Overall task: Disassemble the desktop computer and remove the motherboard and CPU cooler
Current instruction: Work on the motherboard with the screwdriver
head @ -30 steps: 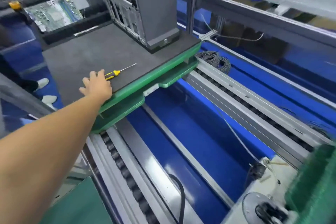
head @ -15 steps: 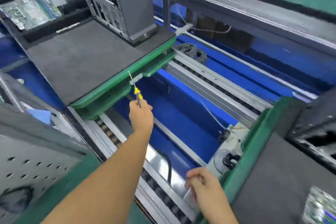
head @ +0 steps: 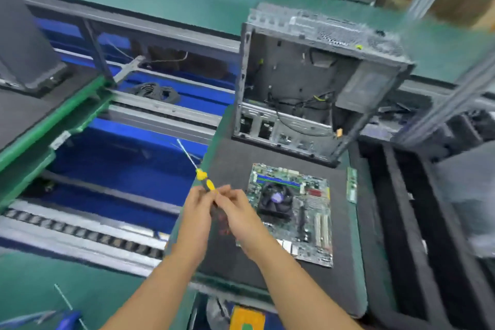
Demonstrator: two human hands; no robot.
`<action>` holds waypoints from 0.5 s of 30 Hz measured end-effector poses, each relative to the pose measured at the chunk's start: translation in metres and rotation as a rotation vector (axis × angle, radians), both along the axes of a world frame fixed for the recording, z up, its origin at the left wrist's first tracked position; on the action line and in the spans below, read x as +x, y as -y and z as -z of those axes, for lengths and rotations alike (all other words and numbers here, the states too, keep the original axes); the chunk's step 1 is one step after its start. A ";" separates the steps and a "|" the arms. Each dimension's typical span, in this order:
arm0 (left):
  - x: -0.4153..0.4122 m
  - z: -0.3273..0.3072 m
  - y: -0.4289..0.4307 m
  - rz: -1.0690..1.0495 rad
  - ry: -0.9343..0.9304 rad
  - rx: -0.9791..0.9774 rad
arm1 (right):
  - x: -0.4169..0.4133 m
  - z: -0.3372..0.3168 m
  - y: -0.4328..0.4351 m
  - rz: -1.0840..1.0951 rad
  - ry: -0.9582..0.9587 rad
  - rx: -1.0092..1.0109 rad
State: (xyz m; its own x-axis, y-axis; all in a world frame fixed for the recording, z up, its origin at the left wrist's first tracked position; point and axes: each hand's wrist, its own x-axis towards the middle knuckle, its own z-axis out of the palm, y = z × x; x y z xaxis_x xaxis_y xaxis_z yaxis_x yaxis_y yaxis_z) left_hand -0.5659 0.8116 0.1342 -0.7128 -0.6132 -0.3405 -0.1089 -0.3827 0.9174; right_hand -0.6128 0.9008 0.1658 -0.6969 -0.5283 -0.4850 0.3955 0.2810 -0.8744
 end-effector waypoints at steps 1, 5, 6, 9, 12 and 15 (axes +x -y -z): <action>-0.002 -0.003 -0.021 0.056 -0.027 0.044 | -0.001 -0.007 -0.018 0.018 0.019 -0.068; -0.016 -0.013 -0.068 0.313 -0.060 0.066 | -0.020 -0.025 -0.084 0.088 -0.130 -0.067; -0.019 -0.015 -0.073 0.392 -0.054 0.001 | -0.027 -0.028 -0.095 0.102 -0.210 -0.011; -0.027 -0.016 -0.081 0.589 0.029 -0.252 | -0.050 -0.036 -0.119 0.158 -0.340 0.069; -0.026 -0.005 -0.070 0.531 0.177 -0.276 | -0.075 -0.046 -0.132 0.201 -0.510 0.115; -0.028 0.019 -0.049 0.279 0.394 -0.488 | -0.100 -0.058 -0.139 0.137 -0.671 0.150</action>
